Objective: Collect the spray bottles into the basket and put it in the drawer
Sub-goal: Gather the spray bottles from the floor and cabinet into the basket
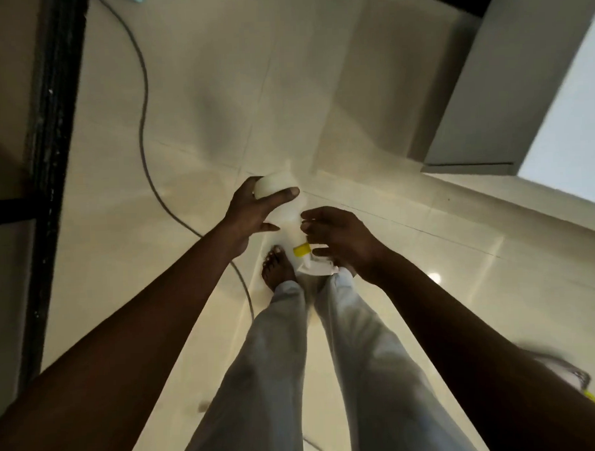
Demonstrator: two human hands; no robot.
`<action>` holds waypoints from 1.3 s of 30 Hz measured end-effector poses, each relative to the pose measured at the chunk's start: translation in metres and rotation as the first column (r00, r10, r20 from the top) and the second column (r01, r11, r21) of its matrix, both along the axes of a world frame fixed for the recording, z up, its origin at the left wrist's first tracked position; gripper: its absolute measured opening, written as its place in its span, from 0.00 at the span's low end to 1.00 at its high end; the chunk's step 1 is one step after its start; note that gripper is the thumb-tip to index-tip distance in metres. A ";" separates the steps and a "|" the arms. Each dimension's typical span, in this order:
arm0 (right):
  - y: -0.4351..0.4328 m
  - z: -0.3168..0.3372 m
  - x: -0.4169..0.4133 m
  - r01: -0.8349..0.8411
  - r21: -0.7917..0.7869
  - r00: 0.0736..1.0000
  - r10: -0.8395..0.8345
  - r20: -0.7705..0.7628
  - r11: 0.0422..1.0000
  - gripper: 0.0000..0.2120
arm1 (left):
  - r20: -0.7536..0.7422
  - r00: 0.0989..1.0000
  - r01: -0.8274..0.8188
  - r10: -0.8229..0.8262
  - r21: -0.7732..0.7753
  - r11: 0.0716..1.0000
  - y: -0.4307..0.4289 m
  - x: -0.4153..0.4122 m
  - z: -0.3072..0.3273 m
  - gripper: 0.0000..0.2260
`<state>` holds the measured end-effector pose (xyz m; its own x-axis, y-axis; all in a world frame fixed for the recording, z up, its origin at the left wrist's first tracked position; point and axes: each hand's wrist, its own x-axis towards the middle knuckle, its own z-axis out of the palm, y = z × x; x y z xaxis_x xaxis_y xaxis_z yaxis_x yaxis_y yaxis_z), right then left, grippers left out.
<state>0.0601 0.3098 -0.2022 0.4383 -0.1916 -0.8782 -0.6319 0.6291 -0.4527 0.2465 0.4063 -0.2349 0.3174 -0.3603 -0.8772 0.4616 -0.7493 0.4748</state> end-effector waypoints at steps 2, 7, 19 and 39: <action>0.001 0.029 -0.016 0.143 0.151 0.989 -0.146 0.010 0.978 0.14 | -0.049 0.997 0.062 -0.062 -0.019 0.998 -0.005 -0.003 0.029 0.33; 0.022 0.097 -0.068 0.381 0.304 0.911 -0.410 0.036 0.873 0.16 | -0.172 0.952 0.246 -0.251 -0.053 0.968 -0.016 -0.035 0.097 0.30; 0.088 0.219 -0.213 0.825 0.156 0.552 -0.834 -0.015 0.544 0.34 | -0.176 0.792 0.576 -0.585 -0.105 0.811 -0.047 -0.215 0.227 0.25; 0.247 0.244 -0.566 0.999 -0.014 0.044 -0.999 -0.024 0.044 0.41 | -0.233 0.277 0.953 -0.932 -0.055 0.298 0.026 -0.631 0.249 0.38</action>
<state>-0.5058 0.5571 0.0415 -0.1855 -0.4254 -0.8858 0.5937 0.6698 -0.4460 -0.3841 0.4325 0.0137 -0.3615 -0.2219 -0.9056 -0.5287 -0.7512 0.3951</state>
